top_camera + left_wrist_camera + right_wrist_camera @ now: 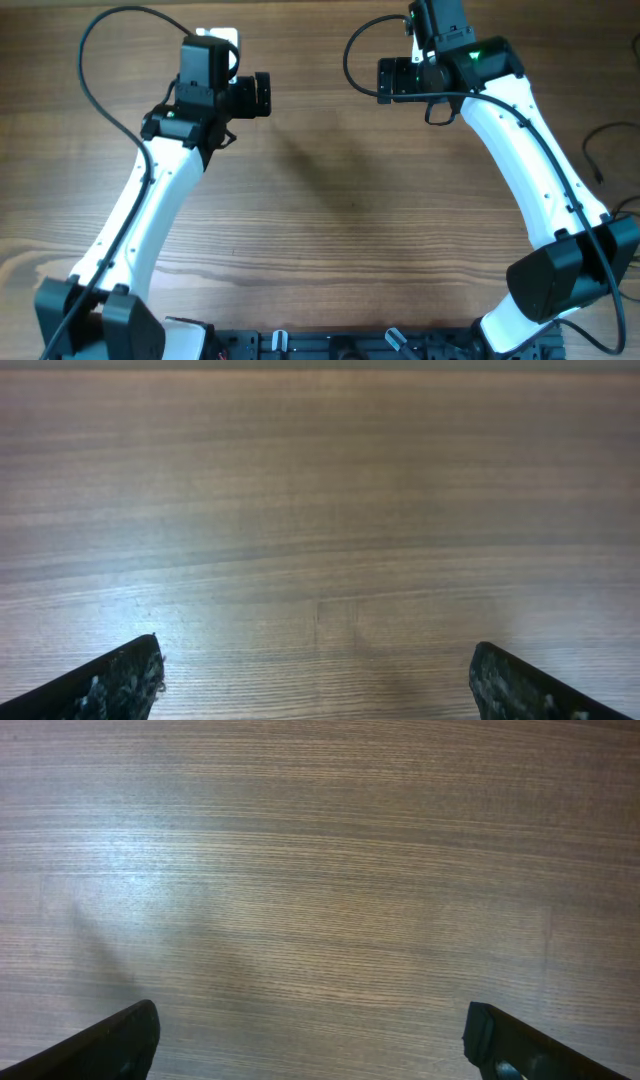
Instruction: Untangle cables
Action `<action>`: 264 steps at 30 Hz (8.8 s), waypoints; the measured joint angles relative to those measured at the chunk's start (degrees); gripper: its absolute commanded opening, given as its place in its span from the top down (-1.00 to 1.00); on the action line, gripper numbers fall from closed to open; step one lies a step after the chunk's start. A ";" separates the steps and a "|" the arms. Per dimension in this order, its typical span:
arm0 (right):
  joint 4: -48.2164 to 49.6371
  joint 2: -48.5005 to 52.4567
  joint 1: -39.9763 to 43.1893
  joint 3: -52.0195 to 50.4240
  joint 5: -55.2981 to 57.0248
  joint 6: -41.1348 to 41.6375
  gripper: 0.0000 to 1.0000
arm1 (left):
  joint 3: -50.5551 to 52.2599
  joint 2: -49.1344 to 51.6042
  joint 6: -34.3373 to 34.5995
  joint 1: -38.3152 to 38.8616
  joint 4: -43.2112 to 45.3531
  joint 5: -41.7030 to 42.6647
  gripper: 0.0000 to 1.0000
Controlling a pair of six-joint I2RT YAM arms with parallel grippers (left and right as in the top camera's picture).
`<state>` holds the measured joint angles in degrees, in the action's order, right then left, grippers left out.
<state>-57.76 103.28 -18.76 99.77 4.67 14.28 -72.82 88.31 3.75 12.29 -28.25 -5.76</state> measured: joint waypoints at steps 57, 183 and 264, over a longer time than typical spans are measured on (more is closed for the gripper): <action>0.02 0.02 -0.02 -0.22 -0.17 0.00 -1.00 | 67.52 -87.47 9.64 -0.90 13.68 -0.39 -1.00; 0.02 0.02 0.00 -0.22 -0.15 0.00 -1.00 | 72.35 -87.58 -8.22 -11.74 24.85 -1.18 -1.00; 58.16 -98.18 18.62 -93.33 -7.93 -9.03 -0.99 | 72.35 -87.58 -8.22 -11.74 24.83 -0.76 -1.00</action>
<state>0.40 5.10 -0.14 6.44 -3.27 5.26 -0.47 0.73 -4.47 0.56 -3.42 -6.52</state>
